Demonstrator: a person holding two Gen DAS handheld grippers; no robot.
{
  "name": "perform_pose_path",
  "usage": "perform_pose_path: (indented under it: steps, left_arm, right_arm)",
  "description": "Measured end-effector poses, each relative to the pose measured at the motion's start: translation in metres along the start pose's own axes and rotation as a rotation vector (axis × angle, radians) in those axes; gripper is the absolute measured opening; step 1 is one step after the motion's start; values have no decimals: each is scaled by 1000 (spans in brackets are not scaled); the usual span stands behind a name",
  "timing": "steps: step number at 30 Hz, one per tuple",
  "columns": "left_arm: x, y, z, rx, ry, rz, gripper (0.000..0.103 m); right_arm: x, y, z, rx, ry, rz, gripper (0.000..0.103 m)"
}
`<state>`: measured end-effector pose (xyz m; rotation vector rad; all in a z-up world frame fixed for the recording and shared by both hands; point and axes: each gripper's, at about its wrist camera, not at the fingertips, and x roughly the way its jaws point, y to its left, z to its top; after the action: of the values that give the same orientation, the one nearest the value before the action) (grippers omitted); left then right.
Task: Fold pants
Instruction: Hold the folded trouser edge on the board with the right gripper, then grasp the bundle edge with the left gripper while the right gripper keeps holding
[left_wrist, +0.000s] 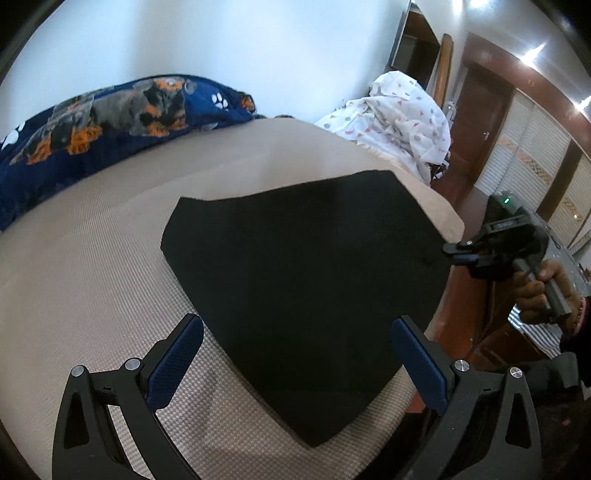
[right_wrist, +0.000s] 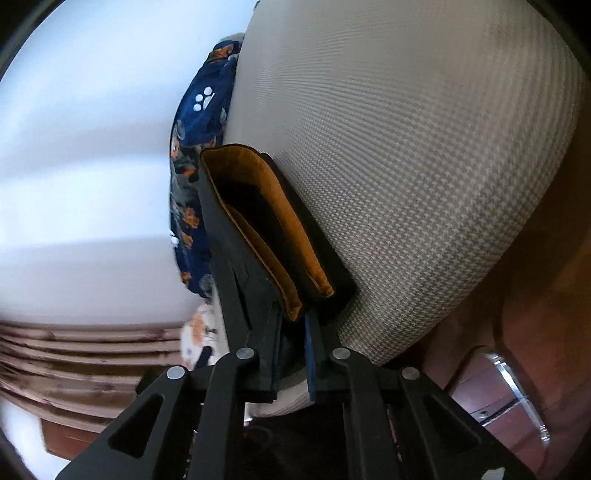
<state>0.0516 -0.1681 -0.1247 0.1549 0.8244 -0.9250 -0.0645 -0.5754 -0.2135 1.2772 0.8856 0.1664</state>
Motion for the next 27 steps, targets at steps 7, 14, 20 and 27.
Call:
perform_pose_path:
  steps: [7, 14, 20, 27]
  left_arm:
    - [2, 0, -3, 10, -11, 4, 101]
    - [1, 0, -2, 14, -18, 25, 101]
    - [3, 4, 1, 15, -12, 49, 101]
    - [18, 7, 4, 27, 36, 81, 101]
  right_arm:
    - [-14, 39, 1, -187, -50, -210, 19]
    - [-6, 51, 20, -303, -20, -304, 45]
    - [29, 58, 48, -392, 128, -328, 48]
    - [61, 70, 62, -507, 291, -315, 63]
